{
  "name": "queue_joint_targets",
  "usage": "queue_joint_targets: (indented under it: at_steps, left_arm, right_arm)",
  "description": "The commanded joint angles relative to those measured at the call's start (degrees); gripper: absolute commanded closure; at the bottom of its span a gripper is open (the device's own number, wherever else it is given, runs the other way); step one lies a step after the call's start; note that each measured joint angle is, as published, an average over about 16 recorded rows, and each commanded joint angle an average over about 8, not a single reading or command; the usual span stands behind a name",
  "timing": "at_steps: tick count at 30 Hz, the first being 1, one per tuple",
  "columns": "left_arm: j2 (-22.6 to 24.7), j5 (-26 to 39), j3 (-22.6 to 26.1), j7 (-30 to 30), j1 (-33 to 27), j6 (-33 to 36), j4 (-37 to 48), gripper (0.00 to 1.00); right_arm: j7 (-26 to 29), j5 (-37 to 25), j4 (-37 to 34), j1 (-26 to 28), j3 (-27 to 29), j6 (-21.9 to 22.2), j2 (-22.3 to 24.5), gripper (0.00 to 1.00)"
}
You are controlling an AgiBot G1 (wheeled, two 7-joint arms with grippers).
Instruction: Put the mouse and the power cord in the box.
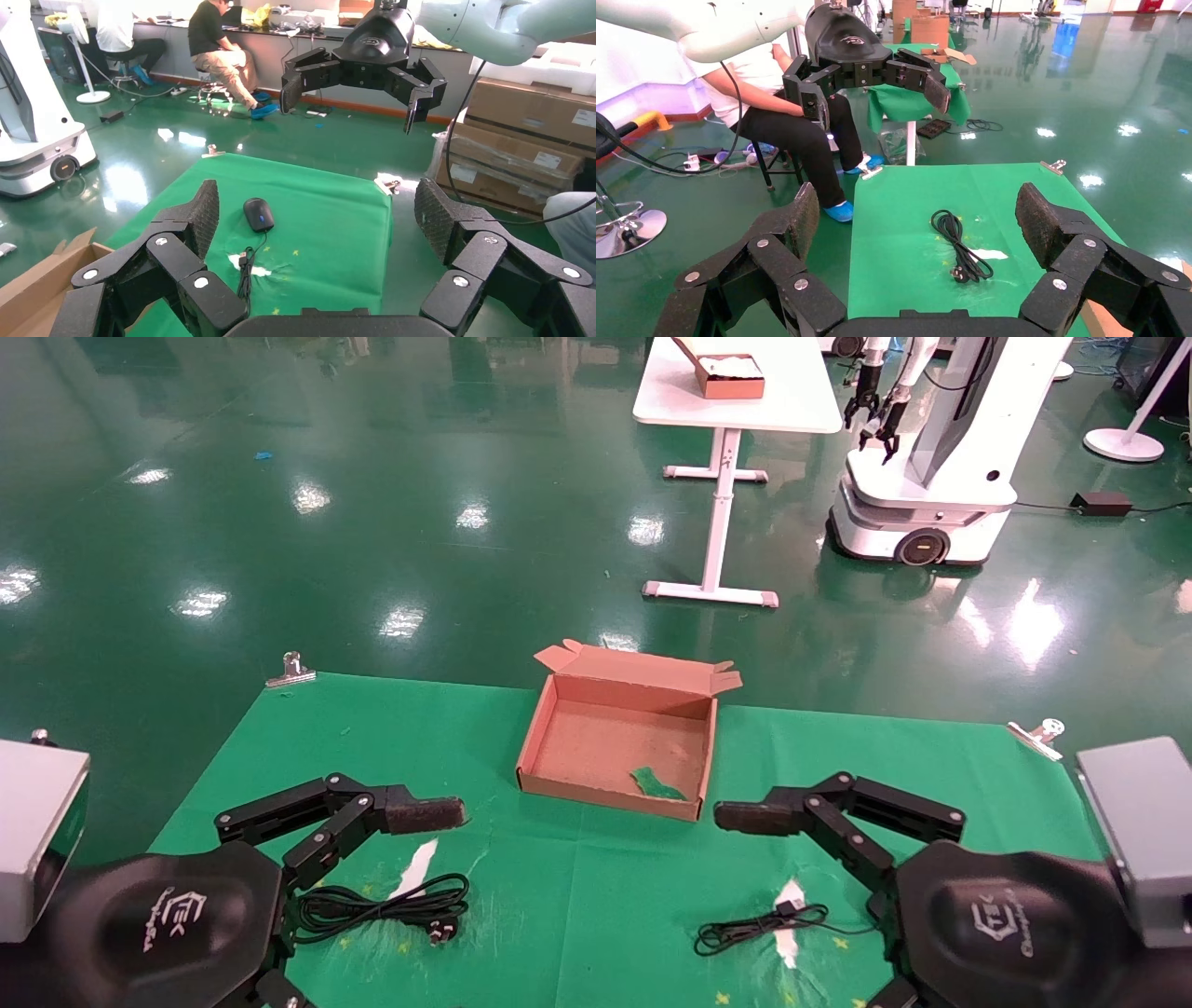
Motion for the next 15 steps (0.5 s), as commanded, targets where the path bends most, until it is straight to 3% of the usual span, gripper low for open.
queue_joint_targets:
  at_steps: [1, 15]
  left_arm:
    - [0.0, 0.0, 0.0, 0.0, 0.0, 0.0, 0.0, 0.0]
    - [0.0, 0.0, 0.0, 0.0, 0.0, 0.0, 0.0, 0.0]
  right_arm:
    - [0.0, 0.0, 0.0, 0.0, 0.0, 0.0, 0.0, 0.0]
    - [0.0, 0.0, 0.0, 0.0, 0.0, 0.0, 0.0, 0.0]
